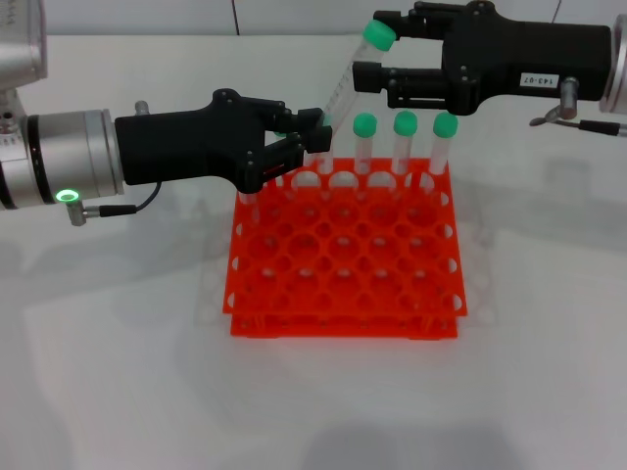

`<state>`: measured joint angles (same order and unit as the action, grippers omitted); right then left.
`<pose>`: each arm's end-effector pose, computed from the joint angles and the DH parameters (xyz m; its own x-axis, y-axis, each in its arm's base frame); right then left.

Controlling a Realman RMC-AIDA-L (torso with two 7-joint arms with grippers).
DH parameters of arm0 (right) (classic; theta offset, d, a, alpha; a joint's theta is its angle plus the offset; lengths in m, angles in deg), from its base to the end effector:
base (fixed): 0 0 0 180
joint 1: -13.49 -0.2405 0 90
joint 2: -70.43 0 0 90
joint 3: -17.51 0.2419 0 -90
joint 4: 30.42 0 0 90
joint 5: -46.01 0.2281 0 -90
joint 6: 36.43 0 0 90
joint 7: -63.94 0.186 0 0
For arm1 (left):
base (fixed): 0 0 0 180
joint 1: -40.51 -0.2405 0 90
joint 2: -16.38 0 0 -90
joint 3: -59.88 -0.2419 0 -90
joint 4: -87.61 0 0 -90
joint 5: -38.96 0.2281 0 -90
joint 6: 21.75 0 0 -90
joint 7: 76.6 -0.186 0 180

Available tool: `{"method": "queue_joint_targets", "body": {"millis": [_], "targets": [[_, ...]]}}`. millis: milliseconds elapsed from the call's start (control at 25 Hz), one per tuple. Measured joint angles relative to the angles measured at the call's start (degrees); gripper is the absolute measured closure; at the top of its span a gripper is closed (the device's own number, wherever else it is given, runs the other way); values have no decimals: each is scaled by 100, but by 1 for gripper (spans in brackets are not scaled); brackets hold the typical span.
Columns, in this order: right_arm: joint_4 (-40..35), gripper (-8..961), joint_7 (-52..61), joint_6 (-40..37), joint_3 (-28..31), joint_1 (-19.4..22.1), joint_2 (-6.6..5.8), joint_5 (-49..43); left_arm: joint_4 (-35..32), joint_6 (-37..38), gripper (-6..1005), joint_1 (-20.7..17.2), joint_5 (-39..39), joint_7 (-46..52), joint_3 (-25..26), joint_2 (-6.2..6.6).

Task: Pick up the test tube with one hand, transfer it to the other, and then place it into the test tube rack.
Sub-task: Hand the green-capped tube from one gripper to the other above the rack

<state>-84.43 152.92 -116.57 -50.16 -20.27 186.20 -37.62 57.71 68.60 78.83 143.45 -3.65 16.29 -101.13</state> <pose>0.1001 0.3974 0.0004 0.7657 -0.0730 -0.6390 -0.2281 -0.9598 -0.1637 -0.1835 0.3752 -0.0362 0.7725 0.1858 0.6073 0.3044 -0.9475 -0.0973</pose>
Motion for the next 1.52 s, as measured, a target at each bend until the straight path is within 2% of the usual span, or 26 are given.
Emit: {"method": "queue_joint_targets", "body": {"millis": [400,1520], "targets": [[67,381,12,67,0,-58,-2,0,2,0,815,1,2,0,0,0],[312,570,15,100,11,-193,-13,139,2,0,815,-27,-23,-28,0,0]]}}
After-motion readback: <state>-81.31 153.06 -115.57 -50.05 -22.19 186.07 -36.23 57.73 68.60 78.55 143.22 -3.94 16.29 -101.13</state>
